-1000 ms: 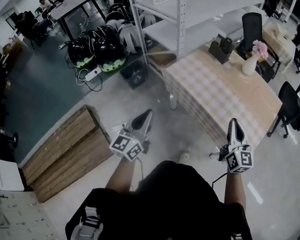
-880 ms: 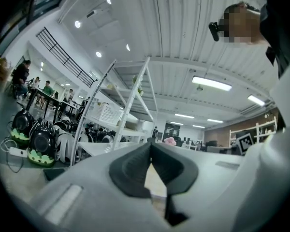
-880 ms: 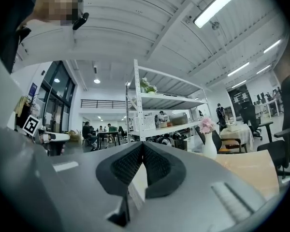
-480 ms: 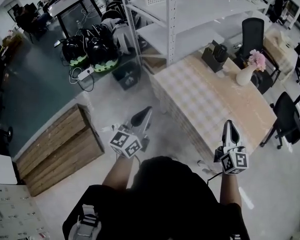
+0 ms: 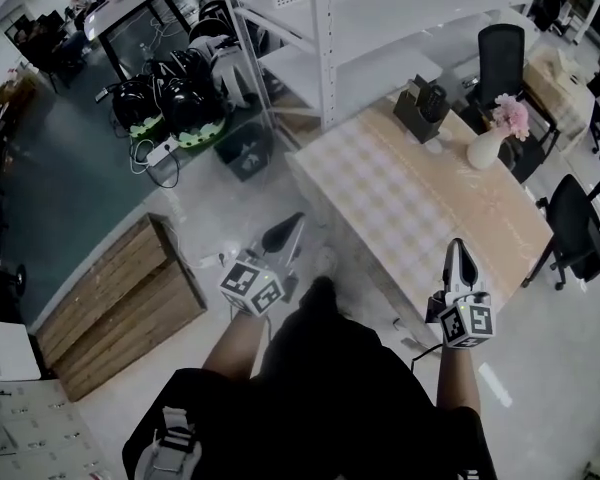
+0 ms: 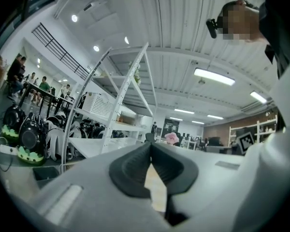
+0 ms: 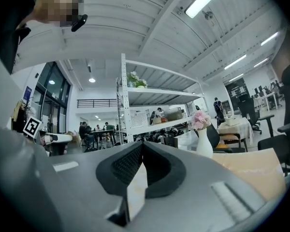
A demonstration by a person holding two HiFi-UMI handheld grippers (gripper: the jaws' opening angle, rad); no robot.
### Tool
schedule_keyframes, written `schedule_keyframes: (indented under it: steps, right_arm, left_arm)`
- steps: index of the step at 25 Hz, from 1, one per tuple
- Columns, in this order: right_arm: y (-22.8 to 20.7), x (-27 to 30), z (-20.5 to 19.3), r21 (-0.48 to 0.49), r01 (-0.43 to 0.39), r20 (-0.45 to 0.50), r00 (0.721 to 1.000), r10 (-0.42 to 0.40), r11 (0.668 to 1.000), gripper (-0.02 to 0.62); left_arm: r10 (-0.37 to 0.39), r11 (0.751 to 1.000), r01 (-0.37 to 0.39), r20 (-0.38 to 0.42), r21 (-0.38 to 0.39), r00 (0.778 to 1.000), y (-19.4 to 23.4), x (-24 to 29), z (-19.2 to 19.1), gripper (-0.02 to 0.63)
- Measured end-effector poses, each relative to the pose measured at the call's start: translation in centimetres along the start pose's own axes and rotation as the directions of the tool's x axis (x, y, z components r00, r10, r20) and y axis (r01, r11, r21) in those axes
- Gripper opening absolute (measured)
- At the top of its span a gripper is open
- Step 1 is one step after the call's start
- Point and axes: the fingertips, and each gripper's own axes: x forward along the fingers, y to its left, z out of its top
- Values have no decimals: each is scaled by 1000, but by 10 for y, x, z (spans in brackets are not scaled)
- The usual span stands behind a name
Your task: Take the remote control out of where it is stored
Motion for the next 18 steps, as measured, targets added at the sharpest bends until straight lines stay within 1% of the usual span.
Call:
schedule_keyframes:
  steps: [8,12,15,18]
  right_arm:
    - [-41,30,11,-18,98,16,995,-98,995,5]
    - [-63,47,15,-14,144,16,989,-144,989,5]
    - [-79,65,19,-14,171,18,985,-171,985,5]
    - [-91,86,23,-15,184,13,983,-184,983,5]
  left_arm:
    - [-88,996,88,-31,3,996,22,75,-6,2]
    - [-115,993,115,-35,-6,993,36,116,-3,2]
    - [-136,991,136,-41,2,990,46,147,1,2]
    - [-140,990,141,-56,18,989,58,178,2,2]
